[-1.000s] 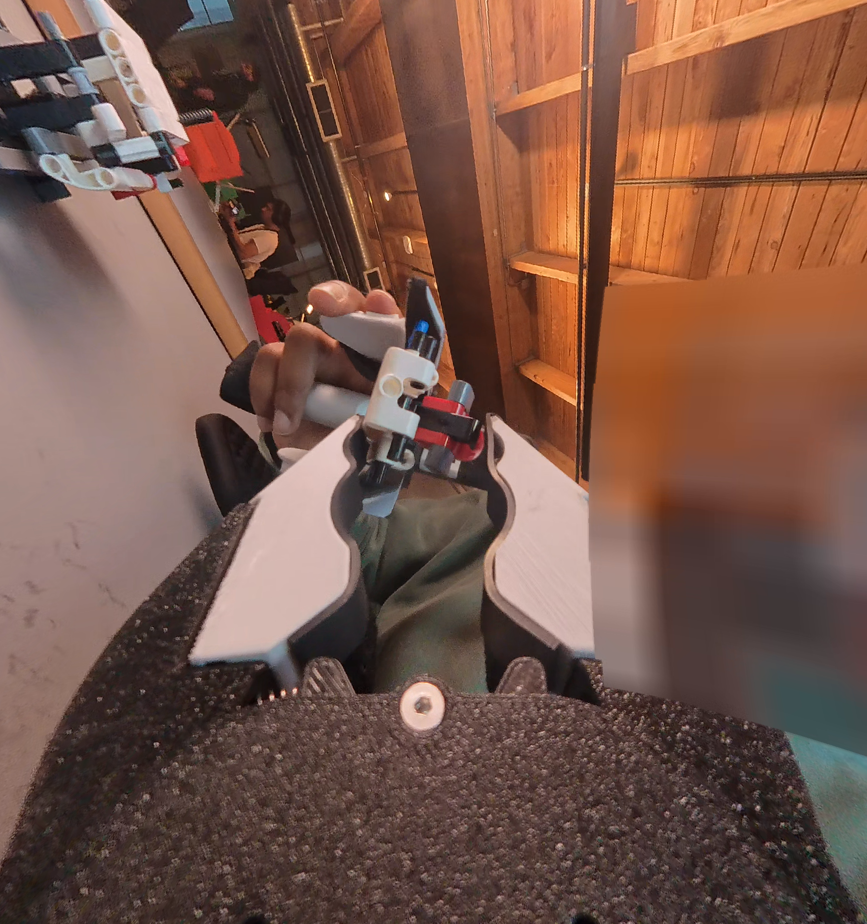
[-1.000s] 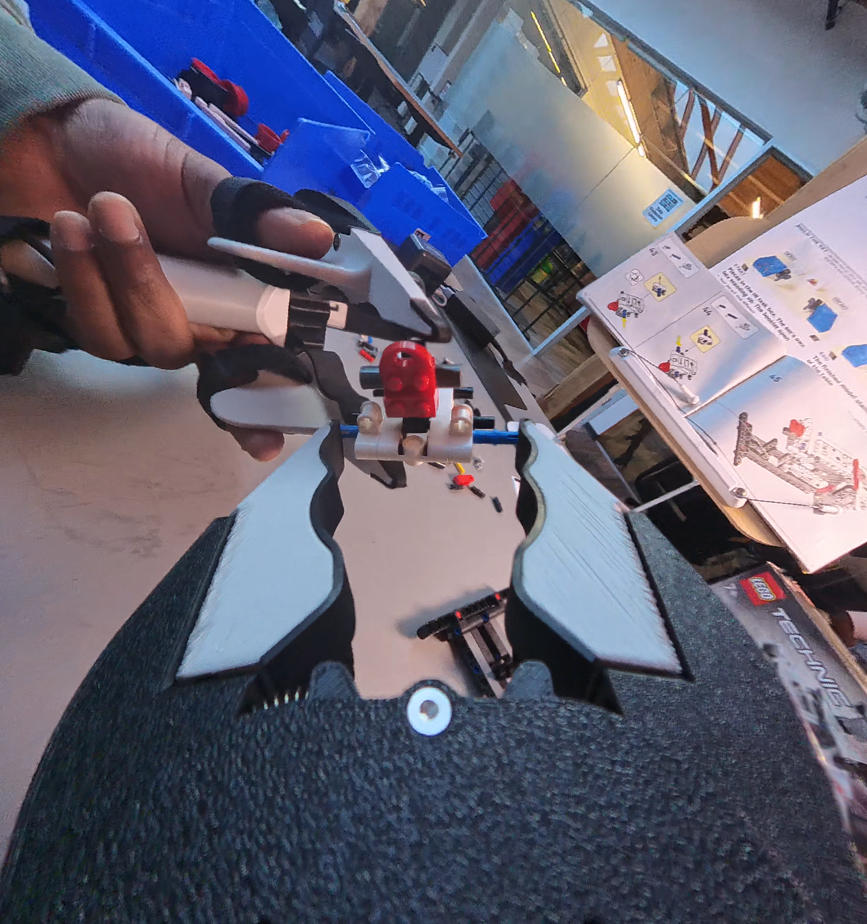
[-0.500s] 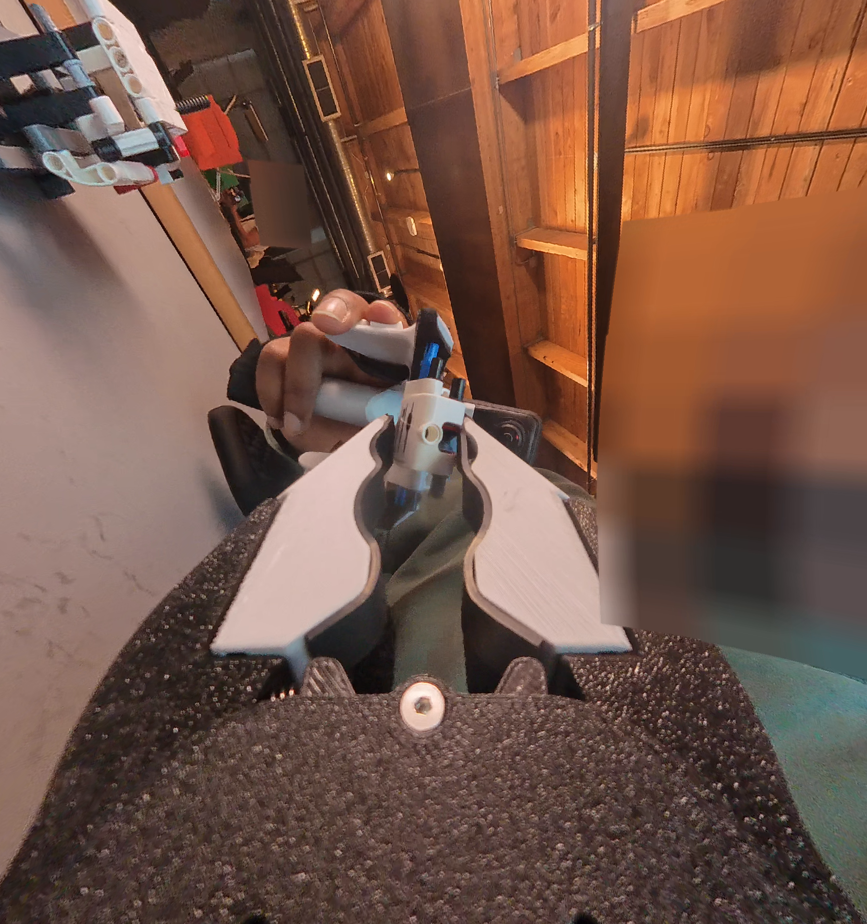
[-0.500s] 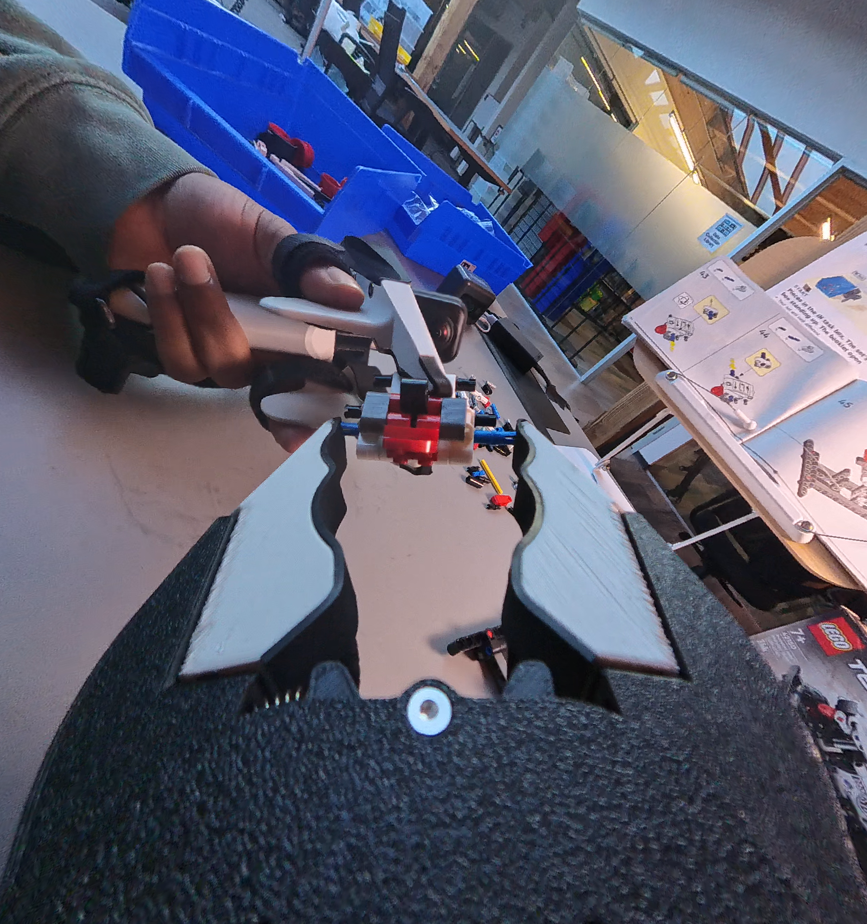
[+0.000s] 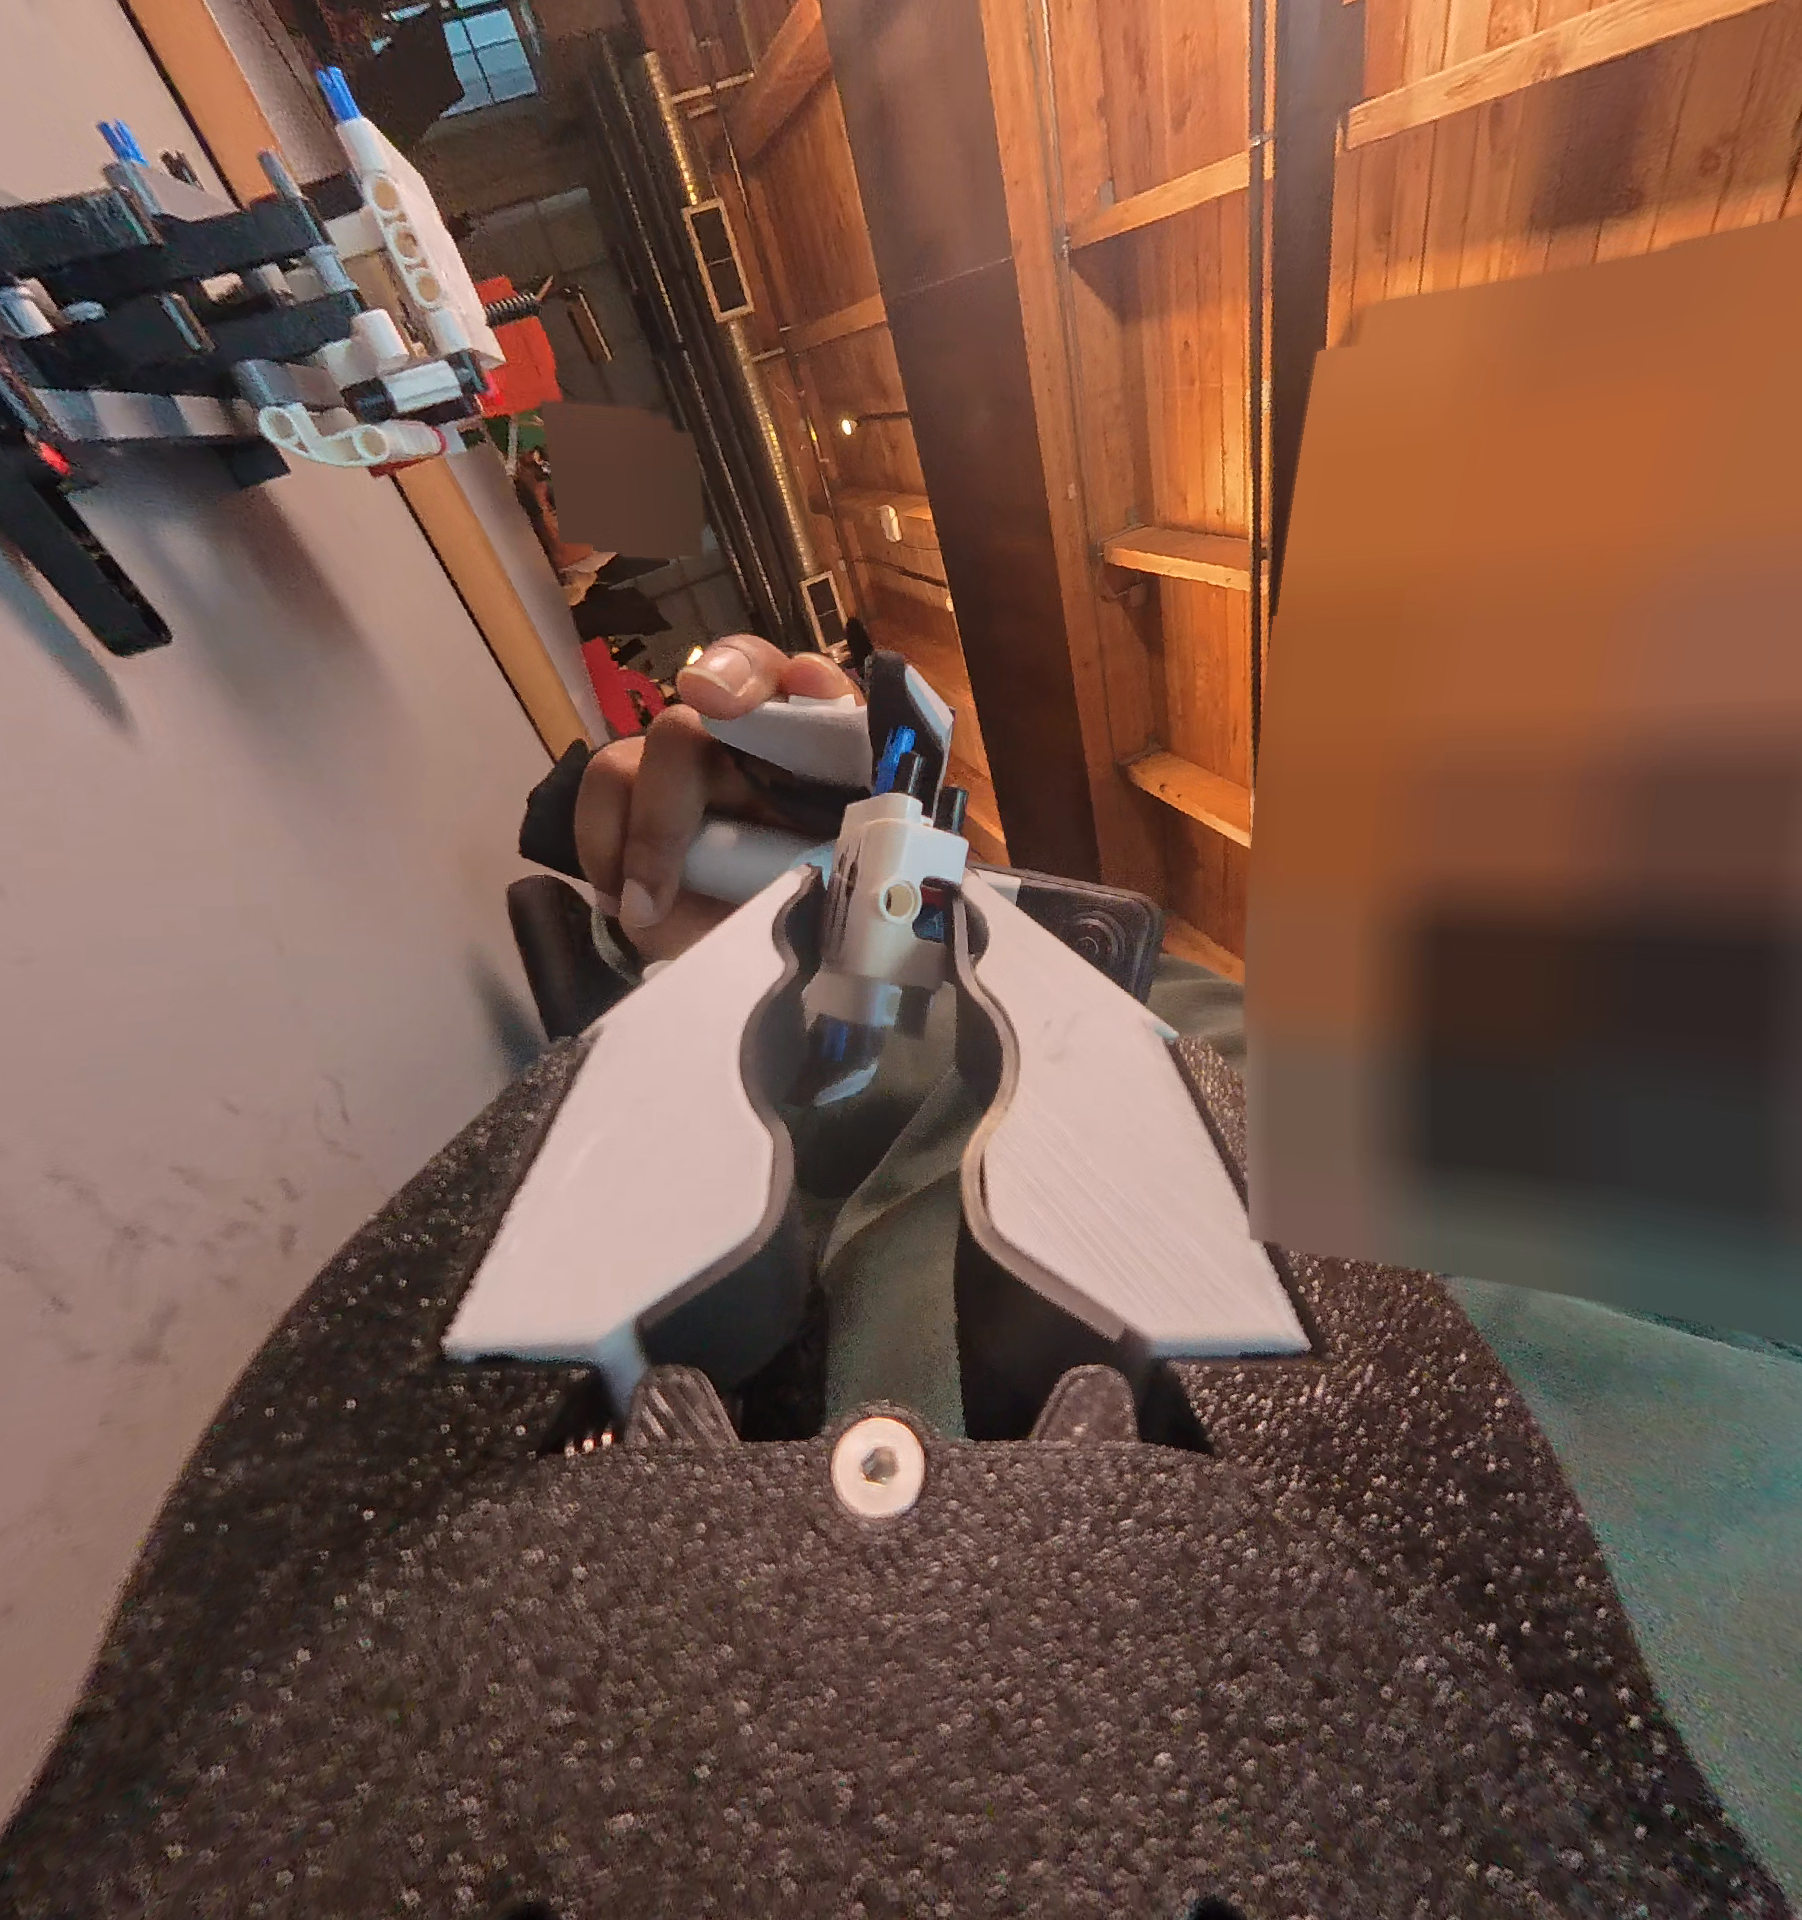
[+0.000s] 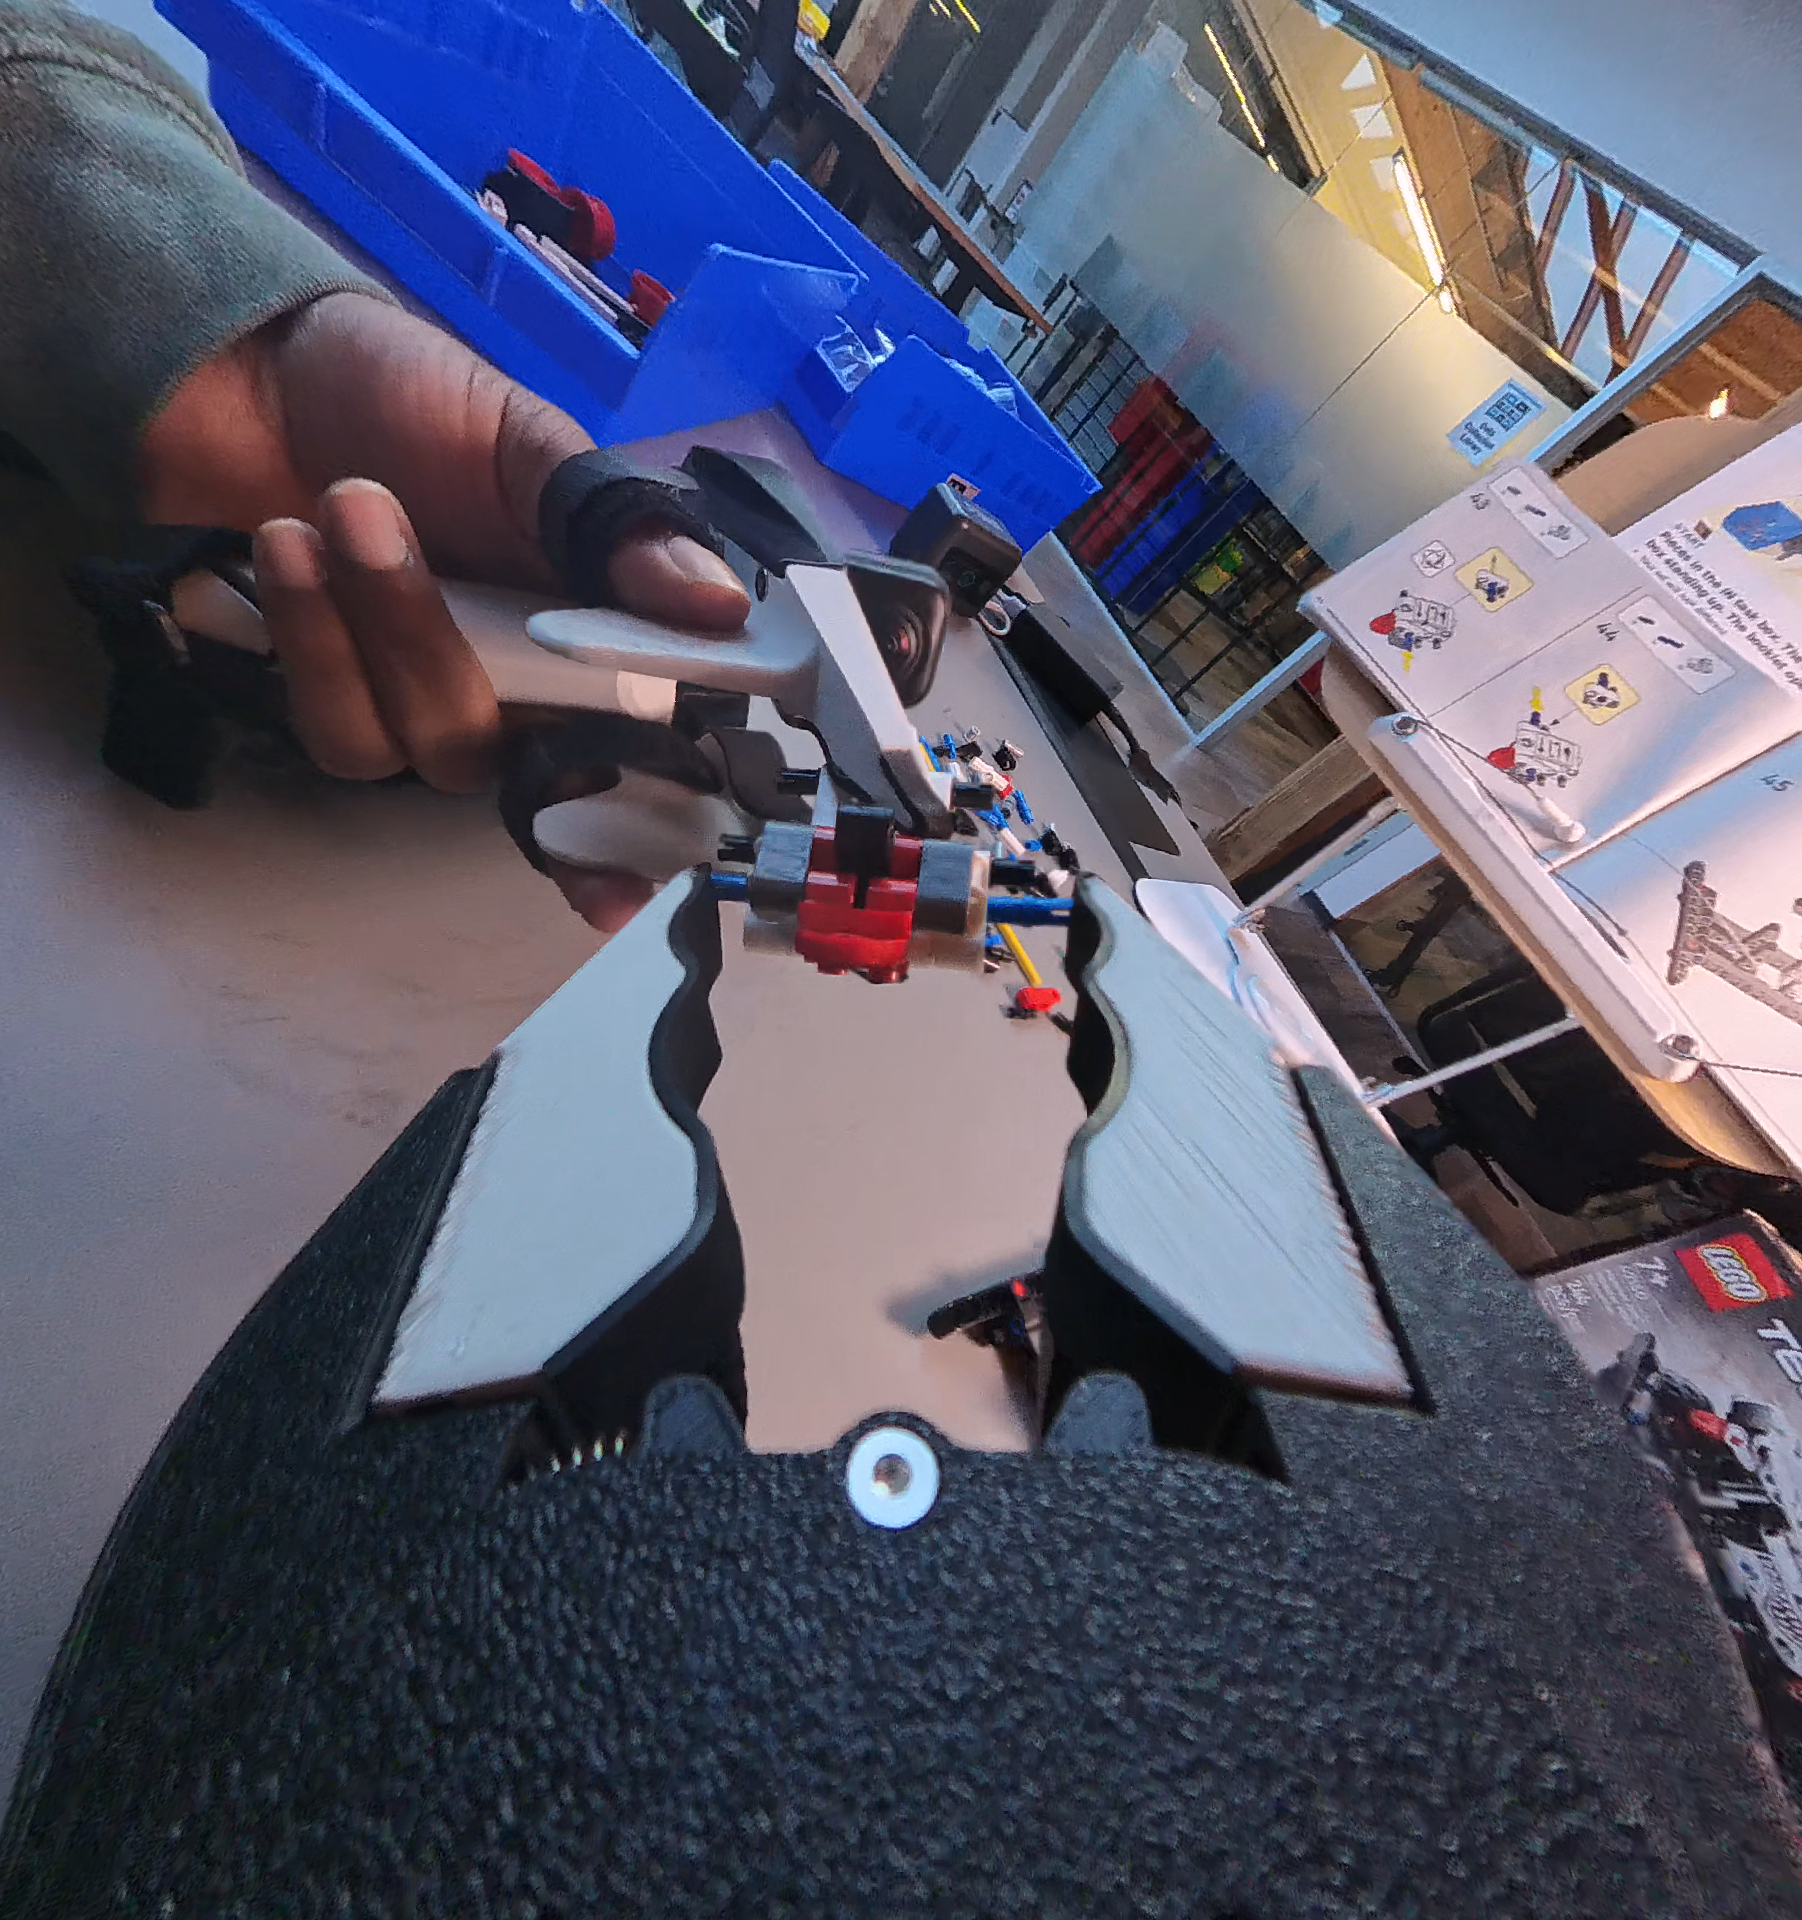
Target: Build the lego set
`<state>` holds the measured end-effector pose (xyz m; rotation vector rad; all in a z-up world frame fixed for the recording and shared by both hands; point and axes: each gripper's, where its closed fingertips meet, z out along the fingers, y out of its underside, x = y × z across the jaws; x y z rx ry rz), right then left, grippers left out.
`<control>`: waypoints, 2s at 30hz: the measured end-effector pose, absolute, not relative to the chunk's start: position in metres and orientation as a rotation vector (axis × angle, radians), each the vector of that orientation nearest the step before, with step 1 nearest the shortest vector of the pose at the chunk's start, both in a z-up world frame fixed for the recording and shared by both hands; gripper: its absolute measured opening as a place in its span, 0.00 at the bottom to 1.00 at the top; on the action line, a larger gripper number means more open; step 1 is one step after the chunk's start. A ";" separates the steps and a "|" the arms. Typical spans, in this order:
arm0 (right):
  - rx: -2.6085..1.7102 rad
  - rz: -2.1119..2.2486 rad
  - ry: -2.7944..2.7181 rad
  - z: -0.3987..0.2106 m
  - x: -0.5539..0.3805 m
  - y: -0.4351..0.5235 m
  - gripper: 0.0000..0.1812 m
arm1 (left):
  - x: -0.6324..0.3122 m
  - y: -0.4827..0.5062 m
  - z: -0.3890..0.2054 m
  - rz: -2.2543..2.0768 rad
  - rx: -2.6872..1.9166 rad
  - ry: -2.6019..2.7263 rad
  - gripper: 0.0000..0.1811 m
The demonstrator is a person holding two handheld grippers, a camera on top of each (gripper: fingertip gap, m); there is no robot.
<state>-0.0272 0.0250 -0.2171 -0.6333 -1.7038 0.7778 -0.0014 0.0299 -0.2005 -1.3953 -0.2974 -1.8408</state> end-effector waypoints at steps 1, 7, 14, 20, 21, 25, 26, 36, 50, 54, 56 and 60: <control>-0.636 0.771 -1.708 -0.219 -0.028 0.026 0.37 | -0.002 0.031 -0.203 -1.820 -1.410 -0.299 0.12; -0.680 0.812 -1.694 -0.223 -0.032 0.027 0.37 | -0.007 0.034 -0.207 -1.772 -1.435 -0.306 0.11; -0.943 1.649 -1.611 -0.179 -0.008 0.026 0.32 | -0.011 0.020 -0.190 -1.283 -1.597 0.194 0.12; -0.919 1.578 -1.725 -0.187 -0.003 0.016 0.14 | -0.001 0.013 -0.204 -0.905 -1.669 0.488 0.12; -0.917 1.536 -1.756 -0.191 -0.003 0.015 0.12 | 0.003 0.013 -0.207 -0.877 -1.678 0.518 0.12; -0.907 1.476 -1.826 -0.202 0.002 0.015 0.07 | 0.008 0.014 -0.215 -0.798 -1.693 0.566 0.12; -0.905 1.463 -1.833 -0.204 0.003 0.015 0.05 | 0.009 0.015 -0.217 -0.772 -1.700 0.581 0.12; -0.758 1.387 -1.905 -0.212 0.010 0.006 0.03 | 0.015 0.005 -0.223 -0.885 -1.728 0.615 0.12; -0.827 1.373 -1.915 -0.218 0.006 0.010 0.03 | 0.013 0.007 -0.225 -0.784 -1.720 0.659 0.12; -0.879 1.370 -1.945 -0.227 0.004 0.011 0.03 | 0.010 0.007 -0.236 -0.709 -1.801 0.699 0.13; -0.895 1.386 -1.955 -0.229 0.004 0.010 0.03 | 0.010 0.006 -0.238 -0.706 -1.819 0.700 0.11; -0.895 1.373 -1.966 -0.232 0.004 0.010 0.04 | 0.009 0.005 -0.240 -0.752 -1.836 0.688 0.10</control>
